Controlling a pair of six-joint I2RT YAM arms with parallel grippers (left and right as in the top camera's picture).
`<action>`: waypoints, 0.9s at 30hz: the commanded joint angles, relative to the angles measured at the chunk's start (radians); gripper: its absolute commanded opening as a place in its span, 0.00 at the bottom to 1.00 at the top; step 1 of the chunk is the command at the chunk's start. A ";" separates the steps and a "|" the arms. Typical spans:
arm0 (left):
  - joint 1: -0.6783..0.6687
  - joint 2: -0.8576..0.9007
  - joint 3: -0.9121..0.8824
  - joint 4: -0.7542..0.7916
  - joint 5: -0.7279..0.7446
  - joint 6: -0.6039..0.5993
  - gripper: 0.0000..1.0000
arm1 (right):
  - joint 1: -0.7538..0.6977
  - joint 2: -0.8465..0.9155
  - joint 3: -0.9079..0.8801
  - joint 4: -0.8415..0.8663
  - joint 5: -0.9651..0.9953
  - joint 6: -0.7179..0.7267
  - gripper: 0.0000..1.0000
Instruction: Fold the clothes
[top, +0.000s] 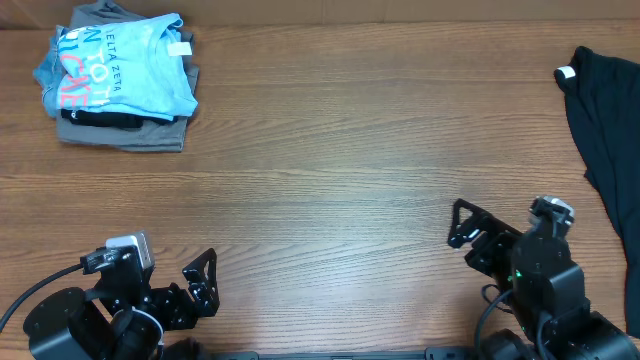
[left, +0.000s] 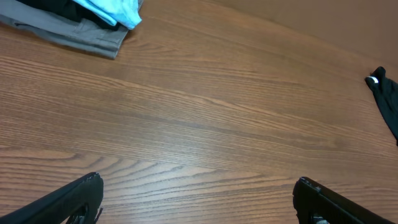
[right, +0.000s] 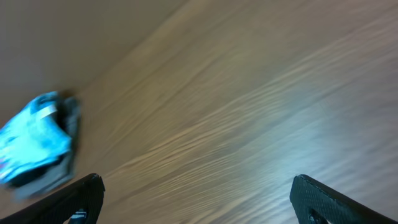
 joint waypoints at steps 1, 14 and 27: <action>-0.001 -0.008 -0.005 0.002 -0.008 -0.006 1.00 | -0.083 -0.039 -0.016 -0.039 0.067 -0.018 1.00; -0.001 -0.008 -0.005 0.002 -0.008 -0.006 1.00 | -0.461 -0.428 -0.339 0.163 -0.184 -0.341 1.00; -0.001 -0.008 -0.005 0.001 -0.008 -0.006 1.00 | -0.492 -0.541 -0.756 0.843 -0.367 -0.491 1.00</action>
